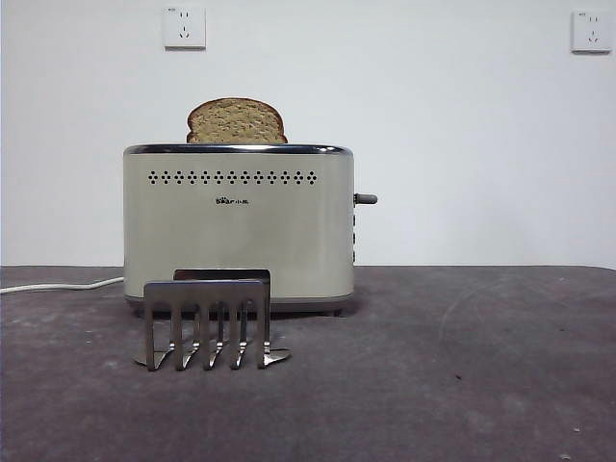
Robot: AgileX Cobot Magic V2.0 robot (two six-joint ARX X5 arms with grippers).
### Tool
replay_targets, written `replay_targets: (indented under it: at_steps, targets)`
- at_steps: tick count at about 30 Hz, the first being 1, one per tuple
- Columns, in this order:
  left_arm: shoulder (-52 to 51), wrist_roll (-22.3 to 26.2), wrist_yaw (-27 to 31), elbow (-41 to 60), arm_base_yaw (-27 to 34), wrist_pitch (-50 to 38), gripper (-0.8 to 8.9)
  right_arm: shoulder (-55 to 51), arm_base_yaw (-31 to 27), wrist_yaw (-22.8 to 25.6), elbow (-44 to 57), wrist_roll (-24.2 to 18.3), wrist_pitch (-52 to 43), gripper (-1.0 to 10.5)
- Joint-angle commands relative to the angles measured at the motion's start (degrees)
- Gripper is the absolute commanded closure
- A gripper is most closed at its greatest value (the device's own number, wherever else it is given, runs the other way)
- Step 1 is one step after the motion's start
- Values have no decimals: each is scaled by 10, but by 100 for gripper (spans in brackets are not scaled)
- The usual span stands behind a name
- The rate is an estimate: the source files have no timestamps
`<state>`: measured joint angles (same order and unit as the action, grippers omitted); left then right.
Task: Pick up a slice of bread from the rack,put the bread on the toaster,press the button
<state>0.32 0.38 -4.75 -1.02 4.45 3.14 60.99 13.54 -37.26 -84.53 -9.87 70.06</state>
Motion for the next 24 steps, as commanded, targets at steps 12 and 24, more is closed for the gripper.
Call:
replay_targets:
  at_steps: [12,24]
  targets:
    - [-2,-38,0,8,0,72,816,1,0,2,3,-1,-1,946]
    - [-2,-38,2,8,1,72,816,1,0,2,3,-1,-2,946]
